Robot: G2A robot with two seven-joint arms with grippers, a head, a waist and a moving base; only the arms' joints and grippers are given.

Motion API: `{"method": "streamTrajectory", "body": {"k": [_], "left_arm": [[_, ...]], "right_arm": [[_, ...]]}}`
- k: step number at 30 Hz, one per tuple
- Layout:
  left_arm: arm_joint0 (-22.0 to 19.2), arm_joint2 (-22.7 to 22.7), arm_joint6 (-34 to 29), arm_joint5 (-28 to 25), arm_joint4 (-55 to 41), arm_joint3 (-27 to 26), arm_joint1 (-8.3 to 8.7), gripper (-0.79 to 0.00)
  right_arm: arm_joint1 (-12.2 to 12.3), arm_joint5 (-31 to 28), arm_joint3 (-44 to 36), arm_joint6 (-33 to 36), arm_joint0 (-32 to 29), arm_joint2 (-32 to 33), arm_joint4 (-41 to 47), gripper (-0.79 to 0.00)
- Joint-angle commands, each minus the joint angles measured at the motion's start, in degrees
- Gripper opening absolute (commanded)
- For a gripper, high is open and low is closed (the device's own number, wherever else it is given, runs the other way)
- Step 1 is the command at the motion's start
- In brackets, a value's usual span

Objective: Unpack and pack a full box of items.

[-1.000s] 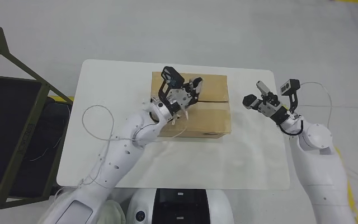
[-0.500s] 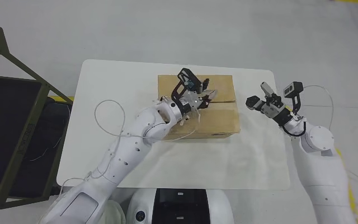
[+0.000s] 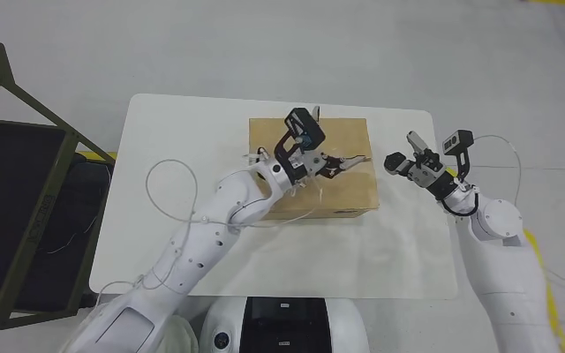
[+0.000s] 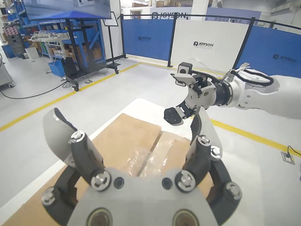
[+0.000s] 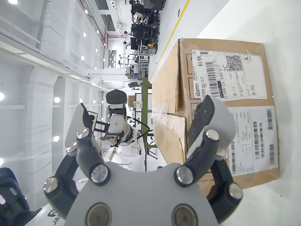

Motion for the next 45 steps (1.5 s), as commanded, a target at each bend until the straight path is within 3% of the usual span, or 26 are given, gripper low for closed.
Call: {"method": "streamTrajectory", "body": {"k": [1, 8, 18, 25, 36, 45], "left_arm": [[0.5, -0.4, 0.4, -0.3, 0.3, -0.9, 0.06, 0.000], [5.7, -5.6, -0.2, -2.2, 1.9, -6.4, 1.39, 0.000], [18.1, -23.4, -1.8, -7.1, -0.6, -15.0, 4.51, 0.000], [21.3, -32.9, -4.4, -12.4, -6.3, -13.4, 5.82, 0.000], [23.4, -43.8, -8.1, -18.2, -12.2, -9.6, 7.46, 0.000], [22.2, -49.4, -8.4, -17.2, -20.8, -4.2, 8.17, 0.000]], "right_arm": [[0.0, 0.0, -0.1, 0.1, 0.1, -0.1, -0.1, 0.000], [0.0, -0.1, -0.9, -0.1, 0.0, -0.1, -0.6, 0.000], [0.3, 0.0, -5.9, -3.4, -0.8, 1.3, -3.6, 0.000], [0.3, 2.4, -9.6, -3.9, -0.7, 0.2, -5.0, 0.000], [0.1, 6.0, -17.1, -2.7, 0.5, -3.5, -6.7, 0.000], [-1.0, 8.9, -15.1, -0.8, 6.2, -11.3, -7.5, 0.000]]}}
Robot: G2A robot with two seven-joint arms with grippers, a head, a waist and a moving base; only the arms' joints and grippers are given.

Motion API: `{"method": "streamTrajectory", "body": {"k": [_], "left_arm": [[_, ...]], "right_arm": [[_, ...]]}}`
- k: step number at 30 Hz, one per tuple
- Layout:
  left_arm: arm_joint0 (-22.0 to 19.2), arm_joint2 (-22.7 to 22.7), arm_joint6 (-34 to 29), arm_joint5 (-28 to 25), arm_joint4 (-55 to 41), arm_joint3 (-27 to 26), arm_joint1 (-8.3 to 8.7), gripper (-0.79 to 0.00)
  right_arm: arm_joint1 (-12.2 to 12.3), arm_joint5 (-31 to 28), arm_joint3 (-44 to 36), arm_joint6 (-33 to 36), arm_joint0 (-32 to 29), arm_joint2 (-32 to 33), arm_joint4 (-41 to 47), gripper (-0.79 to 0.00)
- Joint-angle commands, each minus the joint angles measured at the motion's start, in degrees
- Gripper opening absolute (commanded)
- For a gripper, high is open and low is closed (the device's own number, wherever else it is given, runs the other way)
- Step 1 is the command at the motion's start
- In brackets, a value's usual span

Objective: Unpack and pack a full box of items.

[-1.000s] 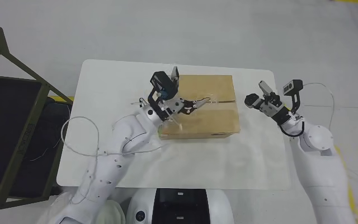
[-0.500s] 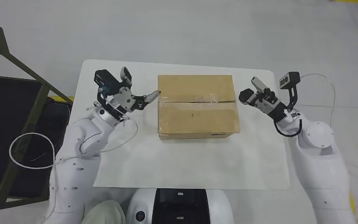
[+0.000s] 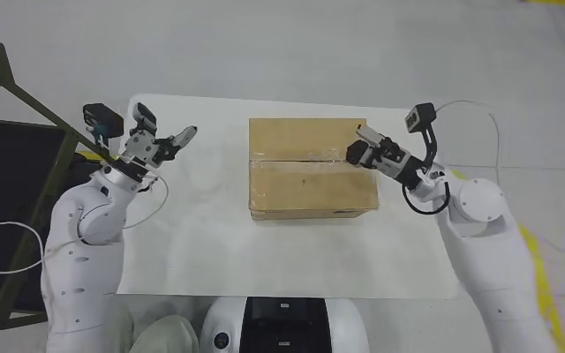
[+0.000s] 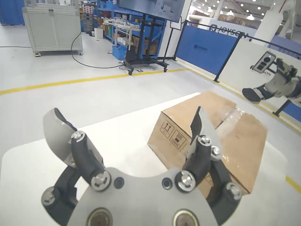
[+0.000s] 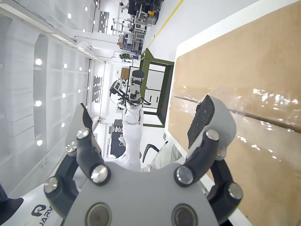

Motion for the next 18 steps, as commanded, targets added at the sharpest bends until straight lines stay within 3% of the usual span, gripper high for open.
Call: {"method": "streamTrajectory", "body": {"k": [1, 10, 18], "left_arm": [[0.1, -0.8, 0.3, 0.4, -1.6, 0.8, 0.09, 0.000], [1.4, -3.3, 1.3, -0.4, -3.8, 1.5, 0.58, 0.000], [1.6, -4.2, 2.8, 0.2, -3.6, 1.4, 0.69, 0.000]], "right_arm": [[-0.3, 0.5, 0.9, 0.7, 1.7, -2.4, 0.0, 0.000], [-2.1, 2.6, 5.5, 1.8, 7.9, -11.3, -1.0, 0.000], [-2.1, 2.7, 5.7, 1.9, 8.1, -11.5, -1.1, 0.000]]}}
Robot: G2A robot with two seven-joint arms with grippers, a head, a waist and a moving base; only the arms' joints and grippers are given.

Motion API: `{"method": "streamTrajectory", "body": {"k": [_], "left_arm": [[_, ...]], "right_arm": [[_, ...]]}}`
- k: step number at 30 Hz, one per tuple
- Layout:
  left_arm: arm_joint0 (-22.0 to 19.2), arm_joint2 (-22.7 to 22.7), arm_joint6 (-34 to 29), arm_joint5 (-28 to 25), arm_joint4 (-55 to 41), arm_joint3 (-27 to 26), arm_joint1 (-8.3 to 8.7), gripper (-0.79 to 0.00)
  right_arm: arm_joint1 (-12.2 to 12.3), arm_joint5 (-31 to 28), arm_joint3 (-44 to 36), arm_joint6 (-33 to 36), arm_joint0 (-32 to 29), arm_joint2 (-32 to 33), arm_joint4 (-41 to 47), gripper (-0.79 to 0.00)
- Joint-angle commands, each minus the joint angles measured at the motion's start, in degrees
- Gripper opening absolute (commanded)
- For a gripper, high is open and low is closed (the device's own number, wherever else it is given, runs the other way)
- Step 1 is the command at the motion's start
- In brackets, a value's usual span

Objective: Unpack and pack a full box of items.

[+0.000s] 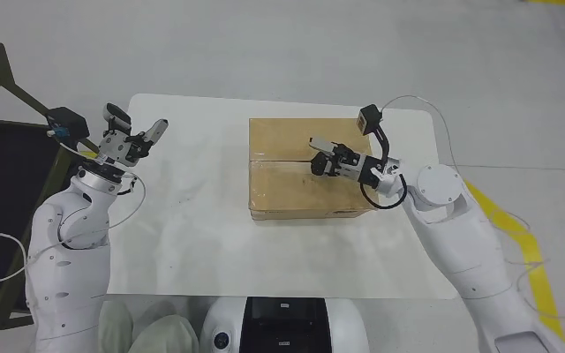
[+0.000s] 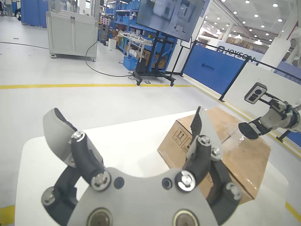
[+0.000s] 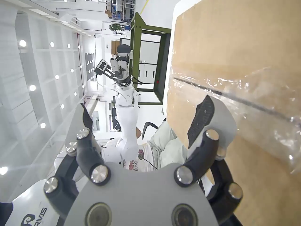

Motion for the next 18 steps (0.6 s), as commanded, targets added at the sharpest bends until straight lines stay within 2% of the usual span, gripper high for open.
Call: {"method": "streamTrajectory", "body": {"k": [1, 11, 18], "left_arm": [[0.0, 0.0, 0.0, 0.0, 0.0, 0.0, 0.00, 0.000], [0.0, 0.0, 0.0, 0.0, 0.0, 0.0, 0.00, 0.000], [0.0, 0.0, 0.0, 0.0, 0.0, 0.0, 0.00, 0.000]], "right_arm": [[0.0, 0.0, 0.0, 0.0, 0.0, 0.0, 0.0, 0.000], [-0.2, 0.6, -0.9, -1.6, 0.2, -0.3, 0.1, 0.000], [-2.1, 1.7, 1.6, -2.2, 6.3, -5.6, 3.1, 0.000]]}}
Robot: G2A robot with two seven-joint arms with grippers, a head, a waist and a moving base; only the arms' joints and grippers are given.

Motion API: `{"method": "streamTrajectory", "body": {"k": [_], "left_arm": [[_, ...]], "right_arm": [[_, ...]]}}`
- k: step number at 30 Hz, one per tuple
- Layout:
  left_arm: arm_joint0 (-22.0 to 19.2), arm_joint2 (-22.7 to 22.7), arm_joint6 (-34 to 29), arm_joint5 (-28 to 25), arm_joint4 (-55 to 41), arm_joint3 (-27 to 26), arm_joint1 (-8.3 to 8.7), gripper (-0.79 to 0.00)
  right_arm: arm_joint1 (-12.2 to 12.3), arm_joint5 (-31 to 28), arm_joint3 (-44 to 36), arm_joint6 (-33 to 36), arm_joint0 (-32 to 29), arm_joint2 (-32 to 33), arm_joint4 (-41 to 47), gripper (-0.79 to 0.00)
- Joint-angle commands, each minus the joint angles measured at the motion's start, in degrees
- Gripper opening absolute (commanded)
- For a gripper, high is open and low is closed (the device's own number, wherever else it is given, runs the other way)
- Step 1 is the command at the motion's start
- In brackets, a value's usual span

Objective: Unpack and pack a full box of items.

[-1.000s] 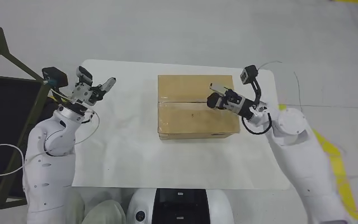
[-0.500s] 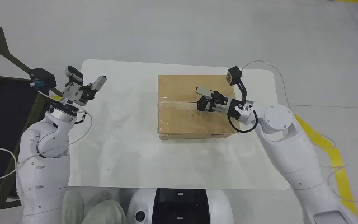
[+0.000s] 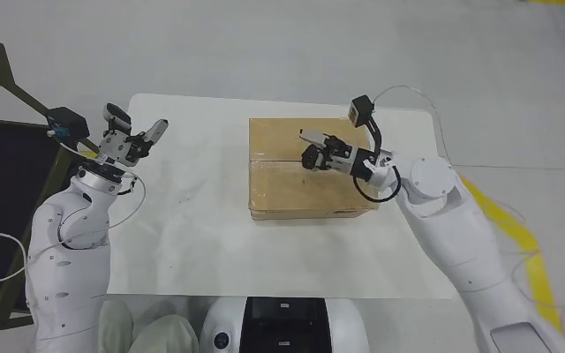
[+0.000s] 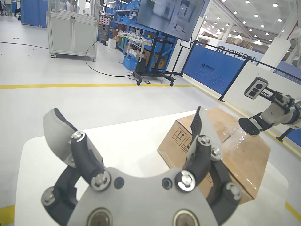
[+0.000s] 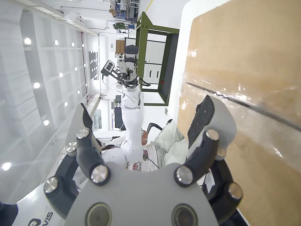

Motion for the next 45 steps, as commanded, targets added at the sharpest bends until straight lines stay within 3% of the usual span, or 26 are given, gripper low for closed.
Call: {"method": "streamTrajectory", "body": {"k": [1, 17, 29, 45], "left_arm": [[0.0, 0.0, 0.0, 0.0, 0.0, 0.0, 0.00, 0.000], [0.0, 0.0, 0.0, 0.0, 0.0, 0.0, 0.00, 0.000], [0.0, 0.0, 0.0, 0.0, 0.0, 0.0, 0.00, 0.000], [0.0, 0.0, 0.0, 0.0, 0.0, 0.0, 0.00, 0.000]], "right_arm": [[-0.9, 0.2, 1.8, -0.3, 2.6, -2.7, 0.5, 0.000], [-8.5, -2.5, 16.1, 0.6, 15.9, -18.2, 6.1, 0.000], [-11.1, -7.4, 22.5, 1.8, 16.9, -20.1, 6.9, 0.000], [-12.8, -4.7, 25.8, 2.4, 17.4, -19.2, 7.0, 0.000]]}}
